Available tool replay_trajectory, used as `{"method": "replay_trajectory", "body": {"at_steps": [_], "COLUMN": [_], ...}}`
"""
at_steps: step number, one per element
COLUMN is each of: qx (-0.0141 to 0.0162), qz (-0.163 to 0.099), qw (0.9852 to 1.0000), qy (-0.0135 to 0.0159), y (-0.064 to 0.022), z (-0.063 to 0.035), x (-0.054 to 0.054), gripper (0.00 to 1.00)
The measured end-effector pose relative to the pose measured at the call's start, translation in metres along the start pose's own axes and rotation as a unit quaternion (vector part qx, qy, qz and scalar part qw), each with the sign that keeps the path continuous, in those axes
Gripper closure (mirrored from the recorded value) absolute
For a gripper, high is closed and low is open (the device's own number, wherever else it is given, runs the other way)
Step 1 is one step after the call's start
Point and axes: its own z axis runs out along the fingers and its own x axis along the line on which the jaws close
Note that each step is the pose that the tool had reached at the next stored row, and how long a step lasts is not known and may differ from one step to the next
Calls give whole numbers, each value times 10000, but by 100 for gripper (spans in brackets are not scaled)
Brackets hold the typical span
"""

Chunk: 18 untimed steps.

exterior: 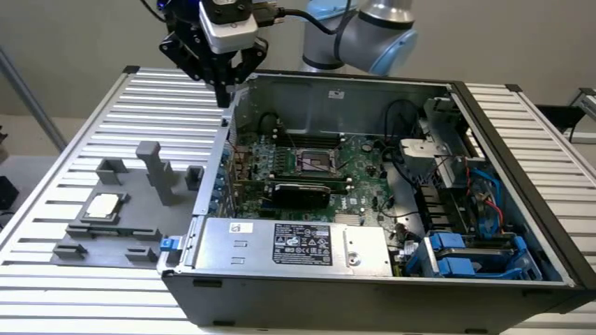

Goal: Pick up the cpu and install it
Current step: 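Reach for the cpu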

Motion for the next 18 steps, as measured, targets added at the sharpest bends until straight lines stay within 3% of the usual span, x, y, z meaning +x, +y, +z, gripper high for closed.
{"method": "replay_trajectory", "body": {"at_steps": [18], "qx": [0], "qz": [0], "qw": [10000], "qy": [0], "y": [-100], "z": [2], "x": [814], "gripper": [89]}}
